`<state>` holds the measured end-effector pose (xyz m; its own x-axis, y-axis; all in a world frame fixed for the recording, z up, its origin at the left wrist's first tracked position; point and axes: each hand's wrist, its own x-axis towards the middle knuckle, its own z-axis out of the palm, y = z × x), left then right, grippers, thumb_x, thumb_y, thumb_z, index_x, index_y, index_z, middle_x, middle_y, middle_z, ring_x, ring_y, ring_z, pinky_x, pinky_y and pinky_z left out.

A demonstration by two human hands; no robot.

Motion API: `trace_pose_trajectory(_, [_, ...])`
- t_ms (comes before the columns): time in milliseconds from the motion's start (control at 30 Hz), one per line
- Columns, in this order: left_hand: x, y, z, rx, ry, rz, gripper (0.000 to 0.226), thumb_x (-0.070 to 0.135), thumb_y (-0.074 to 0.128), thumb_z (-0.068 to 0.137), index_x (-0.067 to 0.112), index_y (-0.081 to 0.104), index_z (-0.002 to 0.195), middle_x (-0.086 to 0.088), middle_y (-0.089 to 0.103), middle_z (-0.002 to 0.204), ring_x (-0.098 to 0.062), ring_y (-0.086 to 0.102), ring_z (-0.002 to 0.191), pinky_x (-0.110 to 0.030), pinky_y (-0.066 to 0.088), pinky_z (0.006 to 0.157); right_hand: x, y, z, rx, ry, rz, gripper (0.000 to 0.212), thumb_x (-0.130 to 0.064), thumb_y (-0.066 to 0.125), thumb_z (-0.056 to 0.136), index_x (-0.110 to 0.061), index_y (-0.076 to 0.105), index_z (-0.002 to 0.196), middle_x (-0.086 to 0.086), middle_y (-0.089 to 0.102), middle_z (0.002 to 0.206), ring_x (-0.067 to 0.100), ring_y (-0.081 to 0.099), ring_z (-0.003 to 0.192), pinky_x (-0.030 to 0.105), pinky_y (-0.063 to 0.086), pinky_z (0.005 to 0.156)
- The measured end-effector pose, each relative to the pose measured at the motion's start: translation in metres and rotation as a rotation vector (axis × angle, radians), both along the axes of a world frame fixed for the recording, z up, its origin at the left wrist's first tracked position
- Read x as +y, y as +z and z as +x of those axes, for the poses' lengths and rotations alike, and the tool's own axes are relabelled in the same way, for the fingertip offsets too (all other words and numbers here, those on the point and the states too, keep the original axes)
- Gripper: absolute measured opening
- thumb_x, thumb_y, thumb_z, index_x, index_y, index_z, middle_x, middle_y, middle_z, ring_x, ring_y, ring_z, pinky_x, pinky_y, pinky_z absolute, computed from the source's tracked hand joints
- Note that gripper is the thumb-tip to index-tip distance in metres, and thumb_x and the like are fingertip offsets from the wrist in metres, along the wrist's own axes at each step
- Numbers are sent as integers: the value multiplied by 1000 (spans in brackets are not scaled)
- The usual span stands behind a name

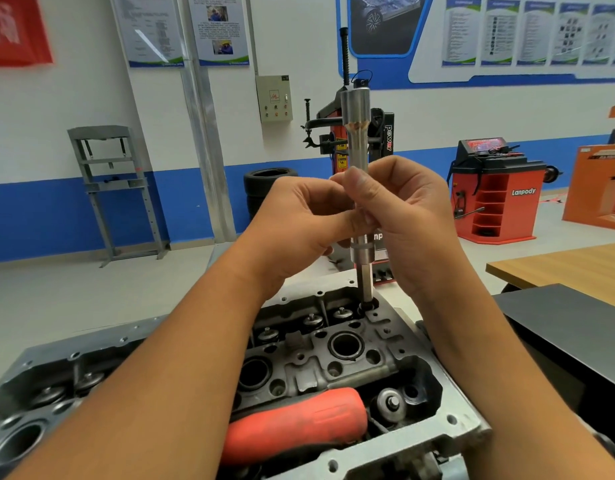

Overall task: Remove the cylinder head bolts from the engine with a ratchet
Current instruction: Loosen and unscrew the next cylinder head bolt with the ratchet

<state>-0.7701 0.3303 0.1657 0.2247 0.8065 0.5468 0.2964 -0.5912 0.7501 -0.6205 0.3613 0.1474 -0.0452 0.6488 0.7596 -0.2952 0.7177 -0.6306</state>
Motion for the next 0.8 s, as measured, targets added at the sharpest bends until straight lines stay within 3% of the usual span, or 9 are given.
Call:
trace_pose_trajectory(133, [-2,0,2,-33,-104,-102,18,17,63,101,8,76,111,-4,78,97,-22,72,87,-42,56,77,0,1,3,-21,28,7,20,-21,62,100,-5,71,93,17,76,95,28,75,89,39,63,76])
trace_pose_trajectory(233, [-3,1,2,-22,-68,-77,15,18,66,98,11,75,108,-3,79,98,-17,73,87,-42,56,79,-2,1,3,-16,78,-19,26,-20,54,105,-1,71,100,18,76,99,24,75,90,30,60,72])
trace_pose_trajectory(367, [-2,1,1,-44,15,-12,36,33,81,73,4,75,93,-11,77,85,-16,69,72,-29,54,65,-3,1,2,6,28,-2,21,-25,67,93,-5,69,96,25,73,101,39,72,89,53,63,77])
trace_pose_trajectory(433, [-1,1,-1,-20,21,-31,38,35,80,74,6,76,97,-10,78,87,-15,69,73,-30,54,66,-2,1,2,14,-14,-6,27,-27,73,88,-2,67,95,33,68,101,48,69,90,62,60,79])
trace_pose_trajectory(533, [-3,0,3,31,-122,-131,20,24,67,96,11,74,109,5,77,91,-13,71,84,-39,57,76,-1,1,2,9,-21,10,19,-24,71,92,-5,70,94,24,73,97,38,73,88,51,63,75])
trace_pose_trajectory(667, [-3,1,5,-28,-144,-151,22,12,54,106,1,70,116,-1,76,94,-22,72,90,-55,60,90,0,1,2,-11,32,6,24,-20,55,105,-6,73,97,11,76,93,25,75,86,32,60,71])
trace_pose_trajectory(733, [-3,1,4,6,-88,-90,16,14,62,101,8,73,110,-2,78,95,-22,75,90,-49,60,87,-1,2,2,-16,56,5,27,-23,53,105,-5,74,100,18,76,96,28,75,87,35,61,70])
trace_pose_trajectory(800, [-2,1,2,13,-47,-31,14,21,75,88,11,75,97,-2,79,88,-17,74,80,-35,58,72,-2,2,2,-2,66,9,23,-26,60,99,-8,75,96,26,73,99,35,74,88,47,64,74])
